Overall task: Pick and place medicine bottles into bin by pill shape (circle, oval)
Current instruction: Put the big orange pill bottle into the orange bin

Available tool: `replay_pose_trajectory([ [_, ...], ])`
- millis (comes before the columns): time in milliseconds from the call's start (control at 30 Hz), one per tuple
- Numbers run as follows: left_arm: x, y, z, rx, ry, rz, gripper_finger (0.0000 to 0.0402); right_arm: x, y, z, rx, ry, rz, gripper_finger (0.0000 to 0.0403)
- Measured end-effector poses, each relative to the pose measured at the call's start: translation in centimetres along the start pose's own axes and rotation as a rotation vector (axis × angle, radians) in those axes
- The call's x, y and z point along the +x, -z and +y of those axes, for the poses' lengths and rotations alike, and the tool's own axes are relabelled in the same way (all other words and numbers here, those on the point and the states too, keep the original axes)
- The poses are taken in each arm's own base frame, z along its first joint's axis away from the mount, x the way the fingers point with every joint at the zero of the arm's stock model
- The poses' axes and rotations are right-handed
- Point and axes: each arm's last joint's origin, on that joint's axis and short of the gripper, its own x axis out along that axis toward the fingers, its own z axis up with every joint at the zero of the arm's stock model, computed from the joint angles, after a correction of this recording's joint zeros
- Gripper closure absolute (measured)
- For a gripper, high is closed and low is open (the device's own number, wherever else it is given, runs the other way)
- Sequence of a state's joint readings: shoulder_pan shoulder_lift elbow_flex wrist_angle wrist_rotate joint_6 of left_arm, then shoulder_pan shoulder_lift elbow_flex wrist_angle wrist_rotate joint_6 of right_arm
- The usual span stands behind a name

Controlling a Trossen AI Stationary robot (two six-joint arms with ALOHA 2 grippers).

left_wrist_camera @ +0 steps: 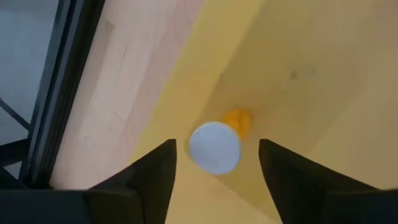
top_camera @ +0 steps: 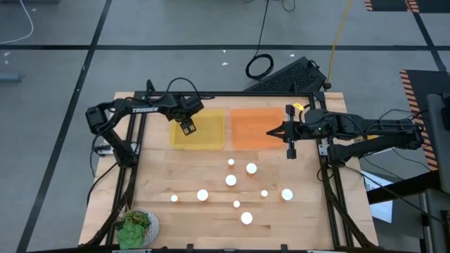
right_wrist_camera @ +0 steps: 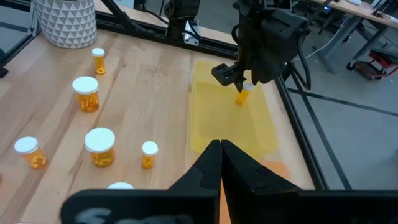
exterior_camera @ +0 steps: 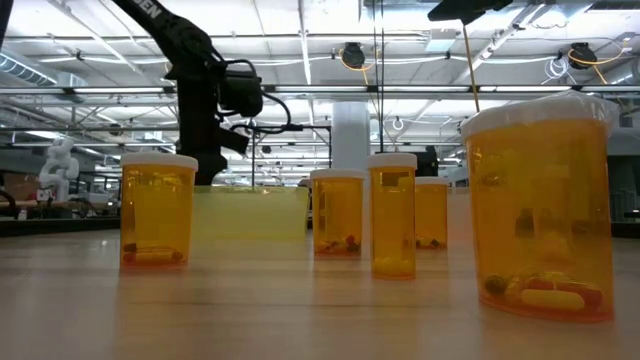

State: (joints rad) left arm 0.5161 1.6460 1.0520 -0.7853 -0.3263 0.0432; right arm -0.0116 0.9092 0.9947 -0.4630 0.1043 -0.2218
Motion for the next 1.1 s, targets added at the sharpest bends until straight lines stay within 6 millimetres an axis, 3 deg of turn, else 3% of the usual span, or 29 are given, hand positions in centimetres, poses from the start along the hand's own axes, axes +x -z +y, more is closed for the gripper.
replay_pose_trajectory([
  [367, -3.9, -1.0, -0.4, 0.008, -0.06, -0.045, 0.0158, 1.1, 1.1, 0.4, -0.017, -0.003, 0.012, 0.0403],
  [667, -10.2, 1.0, -1.1, -0.123, 0.001, -0.254, 0.0158, 2.3, 1.5, 0.6, 0.055, -0.014, 0.069, 0.0403],
  [900, -14.8, 3.2, -4.4, -0.068, 0.098, -0.441, 0.0158, 4.0, 2.4, 1.0, 0.17, -0.026, 0.182, 0.0403],
  [1100, -16.8, 4.3, -7.9, 0.055, 0.139, -0.549, 0.0158, 5.2, 3.4, 1.7, 0.316, -0.031, 0.298, 0.0403],
])
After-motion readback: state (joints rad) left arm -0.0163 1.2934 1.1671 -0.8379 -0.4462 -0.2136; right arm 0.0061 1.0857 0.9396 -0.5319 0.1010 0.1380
